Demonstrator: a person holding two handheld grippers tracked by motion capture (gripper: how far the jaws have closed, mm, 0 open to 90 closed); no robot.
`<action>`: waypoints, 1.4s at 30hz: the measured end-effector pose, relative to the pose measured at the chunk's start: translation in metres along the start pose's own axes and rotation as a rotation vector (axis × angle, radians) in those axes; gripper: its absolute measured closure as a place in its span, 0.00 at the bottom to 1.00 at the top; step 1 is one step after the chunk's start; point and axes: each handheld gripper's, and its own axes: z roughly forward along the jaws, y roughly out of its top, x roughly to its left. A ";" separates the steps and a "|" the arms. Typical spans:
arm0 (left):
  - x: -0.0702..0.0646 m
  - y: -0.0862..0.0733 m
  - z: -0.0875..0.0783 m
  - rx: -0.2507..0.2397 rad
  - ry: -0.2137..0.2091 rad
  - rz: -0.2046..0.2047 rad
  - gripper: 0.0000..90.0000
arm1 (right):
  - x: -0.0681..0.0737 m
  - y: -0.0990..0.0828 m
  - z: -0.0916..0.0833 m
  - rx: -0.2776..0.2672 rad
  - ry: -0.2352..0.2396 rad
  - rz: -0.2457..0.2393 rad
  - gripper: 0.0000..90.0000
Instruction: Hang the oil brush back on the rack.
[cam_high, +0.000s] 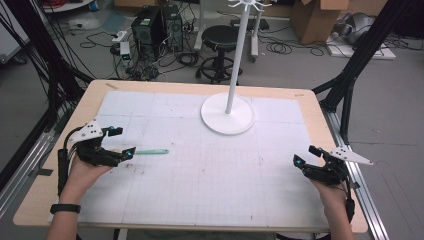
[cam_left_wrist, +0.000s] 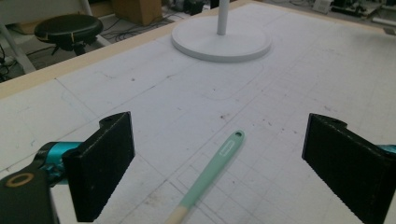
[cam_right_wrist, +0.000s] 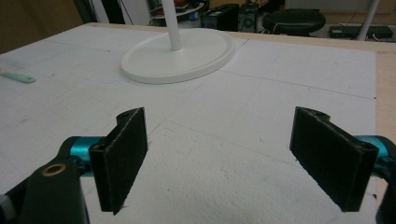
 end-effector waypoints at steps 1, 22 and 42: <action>0.001 0.000 0.002 0.014 -0.007 0.004 0.11 | 0.000 0.000 0.000 0.000 0.001 0.002 0.21; 0.022 -0.022 0.044 0.244 -0.049 0.004 0.22 | 0.000 0.000 0.000 0.004 0.004 -0.003 0.21; 0.027 -0.031 0.050 0.336 -0.078 0.010 0.56 | -0.001 0.000 0.000 0.006 0.009 0.004 0.21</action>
